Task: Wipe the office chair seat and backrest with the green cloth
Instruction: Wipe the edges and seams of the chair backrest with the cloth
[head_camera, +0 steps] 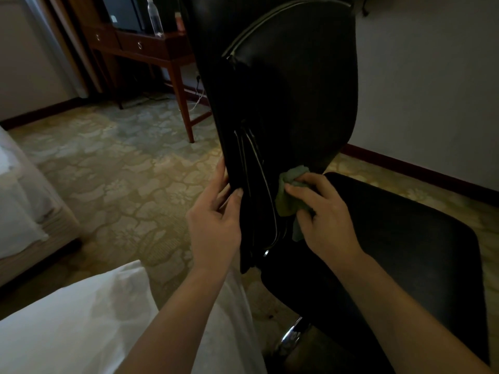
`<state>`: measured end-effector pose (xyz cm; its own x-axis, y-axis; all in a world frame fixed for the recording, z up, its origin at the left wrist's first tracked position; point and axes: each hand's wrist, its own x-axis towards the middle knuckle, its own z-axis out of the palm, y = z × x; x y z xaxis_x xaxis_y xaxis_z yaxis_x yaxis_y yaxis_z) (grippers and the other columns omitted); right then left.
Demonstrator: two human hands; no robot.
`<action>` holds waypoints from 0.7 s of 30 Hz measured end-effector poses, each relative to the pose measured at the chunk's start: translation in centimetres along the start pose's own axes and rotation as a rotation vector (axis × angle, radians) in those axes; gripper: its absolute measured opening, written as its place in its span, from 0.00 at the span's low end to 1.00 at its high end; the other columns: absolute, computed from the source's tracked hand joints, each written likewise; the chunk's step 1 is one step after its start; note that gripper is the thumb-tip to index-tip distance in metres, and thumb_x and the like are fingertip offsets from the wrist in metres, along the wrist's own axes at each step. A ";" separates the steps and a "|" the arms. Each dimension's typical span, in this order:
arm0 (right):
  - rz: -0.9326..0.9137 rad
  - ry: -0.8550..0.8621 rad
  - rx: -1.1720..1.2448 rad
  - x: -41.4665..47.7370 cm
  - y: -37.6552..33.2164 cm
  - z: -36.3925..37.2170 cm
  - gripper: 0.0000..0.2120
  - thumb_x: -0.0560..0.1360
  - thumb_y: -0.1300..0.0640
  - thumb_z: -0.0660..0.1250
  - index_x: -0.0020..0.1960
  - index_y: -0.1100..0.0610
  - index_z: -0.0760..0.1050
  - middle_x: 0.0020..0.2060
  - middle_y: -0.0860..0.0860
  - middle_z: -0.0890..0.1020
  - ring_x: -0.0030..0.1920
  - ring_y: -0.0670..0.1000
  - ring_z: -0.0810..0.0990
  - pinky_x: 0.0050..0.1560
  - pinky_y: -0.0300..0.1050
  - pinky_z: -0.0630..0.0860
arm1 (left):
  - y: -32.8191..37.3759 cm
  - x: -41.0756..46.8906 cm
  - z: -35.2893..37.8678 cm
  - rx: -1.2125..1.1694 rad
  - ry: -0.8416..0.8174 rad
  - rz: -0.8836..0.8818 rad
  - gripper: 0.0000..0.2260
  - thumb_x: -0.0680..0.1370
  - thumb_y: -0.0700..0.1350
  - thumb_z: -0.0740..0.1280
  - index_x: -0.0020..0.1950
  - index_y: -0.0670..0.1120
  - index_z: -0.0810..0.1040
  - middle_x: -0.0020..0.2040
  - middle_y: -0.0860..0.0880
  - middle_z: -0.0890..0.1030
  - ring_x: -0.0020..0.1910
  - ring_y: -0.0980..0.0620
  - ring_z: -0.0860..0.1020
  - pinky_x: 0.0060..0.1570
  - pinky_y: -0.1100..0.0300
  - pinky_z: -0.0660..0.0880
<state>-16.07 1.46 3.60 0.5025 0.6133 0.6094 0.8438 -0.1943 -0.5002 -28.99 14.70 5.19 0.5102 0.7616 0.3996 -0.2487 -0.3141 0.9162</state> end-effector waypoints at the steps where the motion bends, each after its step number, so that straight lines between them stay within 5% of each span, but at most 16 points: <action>1: 0.018 -0.035 0.018 -0.1 0.3 -0.4 0.19 0.74 0.72 0.67 0.62 0.58 0.79 0.63 0.55 0.75 0.61 0.54 0.76 0.59 0.51 0.78 | 0.1 0.0 -0.1 0.005 -0.004 -0.001 0.26 0.82 0.34 0.66 0.75 0.55 0.69 0.62 0.58 0.82 0.63 0.59 0.80 0.61 0.62 0.77; 4: 0.121 -0.060 0.097 0.3 0.4 -1.7 0.20 0.72 0.73 0.67 0.59 0.55 0.81 0.59 0.50 0.77 0.58 0.43 0.75 0.59 0.39 0.76 | 0.5 0.0 0.0 0.014 -0.005 -0.001 0.26 0.81 0.34 0.66 0.74 0.57 0.69 0.62 0.57 0.82 0.62 0.60 0.80 0.61 0.65 0.77; 7: 0.210 0.091 0.213 1.2 -0.6 -2.3 0.23 0.72 0.73 0.68 0.60 0.51 0.79 0.60 0.47 0.76 0.60 0.37 0.74 0.61 0.27 0.69 | 0.4 -0.1 0.2 0.005 0.005 -0.003 0.26 0.81 0.34 0.66 0.74 0.57 0.69 0.62 0.59 0.82 0.62 0.60 0.80 0.60 0.66 0.76; 16: -0.024 0.099 0.127 1.1 -1.7 0.2 0.22 0.73 0.70 0.69 0.66 0.58 0.77 0.59 0.48 0.71 0.60 0.47 0.74 0.63 0.36 0.73 | 0.2 -0.2 -0.1 0.003 -0.008 0.006 0.26 0.82 0.34 0.66 0.76 0.54 0.68 0.63 0.59 0.80 0.64 0.59 0.79 0.63 0.60 0.77; 21: 0.070 -0.072 0.077 -1.5 0.2 -0.6 0.21 0.74 0.70 0.70 0.64 0.56 0.78 0.58 0.47 0.73 0.58 0.45 0.75 0.59 0.38 0.76 | 0.0 -0.3 0.1 0.009 0.001 0.011 0.25 0.82 0.34 0.65 0.77 0.51 0.68 0.64 0.58 0.80 0.65 0.59 0.79 0.64 0.61 0.76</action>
<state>-16.56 0.02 2.96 0.5422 0.6545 0.5269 0.7889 -0.1808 -0.5873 -29.03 14.43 5.10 0.5065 0.7588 0.4095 -0.2472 -0.3272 0.9120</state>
